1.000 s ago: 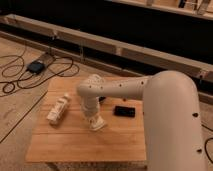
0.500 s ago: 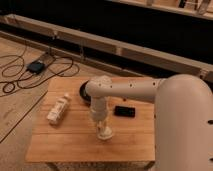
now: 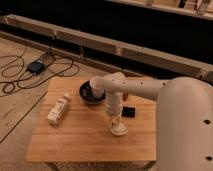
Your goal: Wipe the white sponge on the table
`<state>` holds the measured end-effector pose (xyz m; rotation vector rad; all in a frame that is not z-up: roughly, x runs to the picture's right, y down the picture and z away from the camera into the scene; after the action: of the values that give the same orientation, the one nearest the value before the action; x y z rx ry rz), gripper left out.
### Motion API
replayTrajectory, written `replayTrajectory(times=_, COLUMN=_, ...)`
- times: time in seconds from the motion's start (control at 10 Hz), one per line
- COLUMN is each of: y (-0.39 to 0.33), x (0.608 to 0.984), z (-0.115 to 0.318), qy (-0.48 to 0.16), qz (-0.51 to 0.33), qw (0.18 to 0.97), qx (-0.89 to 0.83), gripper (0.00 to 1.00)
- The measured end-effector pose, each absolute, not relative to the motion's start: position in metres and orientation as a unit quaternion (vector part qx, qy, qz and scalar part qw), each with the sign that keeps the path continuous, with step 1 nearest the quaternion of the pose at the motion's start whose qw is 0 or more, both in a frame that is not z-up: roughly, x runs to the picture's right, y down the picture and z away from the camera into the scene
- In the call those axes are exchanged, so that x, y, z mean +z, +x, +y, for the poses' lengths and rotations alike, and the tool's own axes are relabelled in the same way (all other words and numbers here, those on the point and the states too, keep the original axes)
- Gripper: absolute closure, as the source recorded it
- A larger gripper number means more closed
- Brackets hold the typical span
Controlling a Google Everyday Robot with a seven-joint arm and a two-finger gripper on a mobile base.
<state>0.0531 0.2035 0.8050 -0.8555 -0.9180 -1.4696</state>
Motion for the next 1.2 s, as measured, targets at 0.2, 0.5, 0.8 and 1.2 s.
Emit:
replayTrajectory(times=0.2, y=0.058, x=0.824, z=0.191, qy=-0.365, qz=-0.374, qw=0.574, qx=-0.630, gripper=1.00)
replayTrajectory(times=0.5, y=0.030, x=0.844, z=0.172, qy=-0.341, qz=-0.367, qw=0.576, qx=-0.646, gripper=1.00)
replayTrajectory(times=0.8, y=-0.019, x=0.840, z=0.169, qy=-0.307, qz=-0.389, qw=0.559, qx=-0.665, gripper=1.00)
replayTrajectory(times=1.2, y=-0.064, x=0.811, z=0.183, qy=-0.278, qz=-0.429, qw=0.524, qx=-0.682, gripper=1.00)
